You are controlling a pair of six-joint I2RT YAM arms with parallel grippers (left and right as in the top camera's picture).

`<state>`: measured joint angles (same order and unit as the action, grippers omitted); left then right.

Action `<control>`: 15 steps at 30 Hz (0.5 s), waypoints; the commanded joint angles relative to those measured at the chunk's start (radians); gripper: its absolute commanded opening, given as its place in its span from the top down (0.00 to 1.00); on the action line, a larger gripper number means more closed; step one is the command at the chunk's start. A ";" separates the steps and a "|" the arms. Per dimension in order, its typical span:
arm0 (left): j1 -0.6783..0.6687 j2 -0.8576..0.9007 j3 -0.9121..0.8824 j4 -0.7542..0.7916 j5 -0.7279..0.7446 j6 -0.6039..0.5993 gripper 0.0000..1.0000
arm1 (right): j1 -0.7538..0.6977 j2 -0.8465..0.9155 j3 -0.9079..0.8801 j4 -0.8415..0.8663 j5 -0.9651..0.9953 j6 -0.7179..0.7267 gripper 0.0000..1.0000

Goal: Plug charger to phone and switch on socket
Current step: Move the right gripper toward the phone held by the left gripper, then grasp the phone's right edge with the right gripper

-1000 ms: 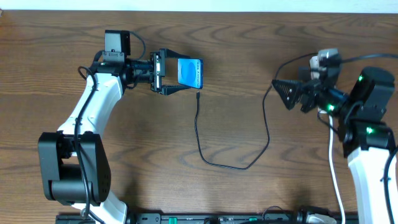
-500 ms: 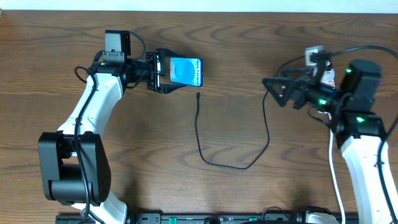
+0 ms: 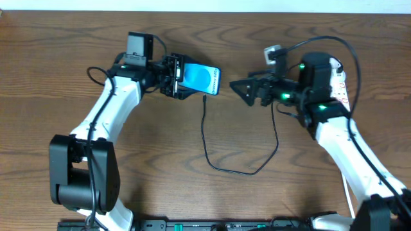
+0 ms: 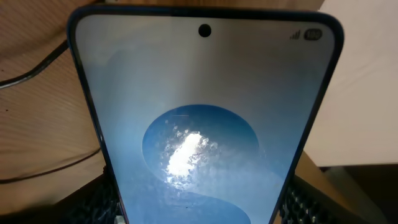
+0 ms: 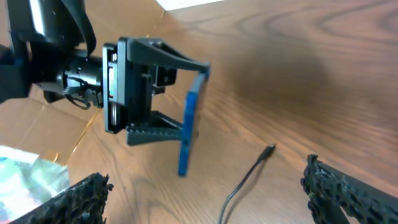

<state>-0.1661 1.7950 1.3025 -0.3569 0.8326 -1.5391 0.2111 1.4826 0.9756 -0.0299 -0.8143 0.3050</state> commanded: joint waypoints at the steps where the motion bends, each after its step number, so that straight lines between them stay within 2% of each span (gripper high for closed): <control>1: -0.015 -0.018 0.011 0.003 -0.022 0.019 0.40 | 0.051 0.030 0.017 0.037 0.014 0.033 0.05; 4: -0.023 -0.018 0.011 0.003 -0.014 0.017 0.40 | 0.087 0.051 0.017 0.038 0.103 0.059 0.07; 7: -0.035 -0.018 0.011 0.004 -0.012 0.016 0.40 | 0.122 0.071 0.017 0.043 0.163 0.066 0.03; 15: -0.068 -0.018 0.011 0.003 -0.019 0.016 0.40 | 0.184 0.127 0.017 0.085 0.211 0.092 0.10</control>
<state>-0.2214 1.7950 1.3025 -0.3576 0.8047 -1.5387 0.3775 1.5875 0.9756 0.0410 -0.6350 0.3794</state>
